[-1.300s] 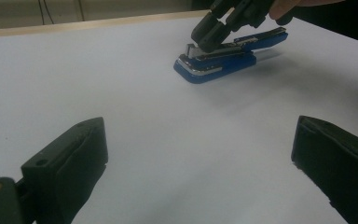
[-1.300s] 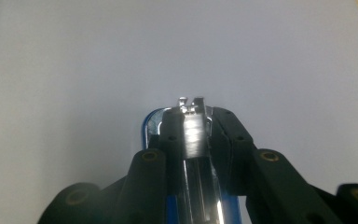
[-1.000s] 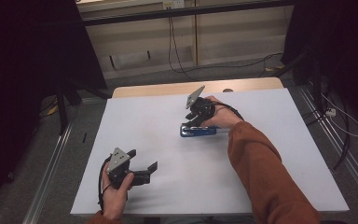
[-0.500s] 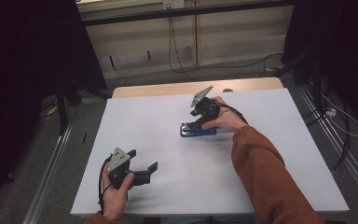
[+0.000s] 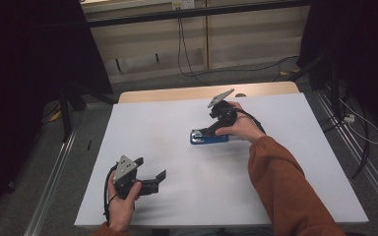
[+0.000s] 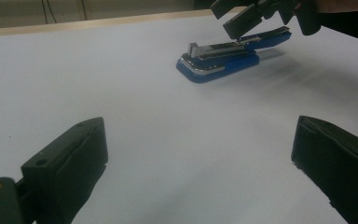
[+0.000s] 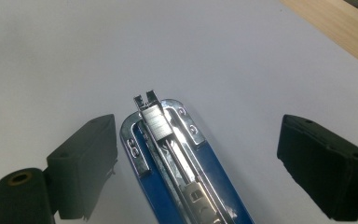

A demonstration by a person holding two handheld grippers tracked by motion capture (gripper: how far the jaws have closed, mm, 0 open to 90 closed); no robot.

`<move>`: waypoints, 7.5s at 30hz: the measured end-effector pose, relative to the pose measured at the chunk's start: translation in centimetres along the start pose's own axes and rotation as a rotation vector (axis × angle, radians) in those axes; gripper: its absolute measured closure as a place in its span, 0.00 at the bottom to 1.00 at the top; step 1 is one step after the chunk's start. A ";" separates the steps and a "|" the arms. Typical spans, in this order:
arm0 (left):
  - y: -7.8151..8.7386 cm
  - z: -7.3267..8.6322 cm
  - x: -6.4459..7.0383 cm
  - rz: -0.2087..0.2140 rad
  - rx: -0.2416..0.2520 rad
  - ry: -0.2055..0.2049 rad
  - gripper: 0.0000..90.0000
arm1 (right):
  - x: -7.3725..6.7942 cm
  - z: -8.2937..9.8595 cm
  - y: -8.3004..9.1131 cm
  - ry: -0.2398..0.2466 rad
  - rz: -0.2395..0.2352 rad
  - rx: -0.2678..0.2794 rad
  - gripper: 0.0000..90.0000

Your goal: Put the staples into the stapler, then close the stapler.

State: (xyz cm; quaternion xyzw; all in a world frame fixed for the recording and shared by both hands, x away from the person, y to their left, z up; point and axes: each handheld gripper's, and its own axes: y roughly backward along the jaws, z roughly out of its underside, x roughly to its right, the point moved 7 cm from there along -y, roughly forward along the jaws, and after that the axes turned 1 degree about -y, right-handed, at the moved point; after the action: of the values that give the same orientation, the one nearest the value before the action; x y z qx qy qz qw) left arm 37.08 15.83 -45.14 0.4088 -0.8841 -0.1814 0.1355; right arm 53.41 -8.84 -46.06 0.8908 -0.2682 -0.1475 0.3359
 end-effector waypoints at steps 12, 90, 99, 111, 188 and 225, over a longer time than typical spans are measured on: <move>-0.1 0.0 0.0 0.003 -0.001 0.003 0.04 | 0.1 0.5 1.2 -0.056 0.084 0.064 0.07; 0.3 -0.2 -0.6 -0.016 0.013 0.020 0.04 | -1.8 12.7 12.8 -0.265 0.455 0.339 0.05; -0.1 -0.4 -0.9 -0.026 0.020 0.028 0.04 | -1.5 13.5 14.0 -0.293 0.481 0.373 0.05; -1.0 -0.6 -0.5 0.026 0.017 0.019 0.05 | -0.7 13.5 13.1 -0.285 0.510 0.342 0.04; -15.7 -5.5 1.3 0.110 -0.120 -0.106 0.10 | 1.2 13.4 10.2 -0.269 0.340 0.246 1.00; -17.8 -4.7 1.8 0.148 -0.218 -0.143 1.00 | 1.9 13.6 9.1 -0.234 0.357 0.153 1.00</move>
State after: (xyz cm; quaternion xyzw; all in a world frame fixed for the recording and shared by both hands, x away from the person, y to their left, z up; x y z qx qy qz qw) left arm 49.74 2.73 -48.42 0.3113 -0.8944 -0.2945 0.1285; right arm 45.51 -22.74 -49.99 0.8287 -0.4692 -0.1675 0.2549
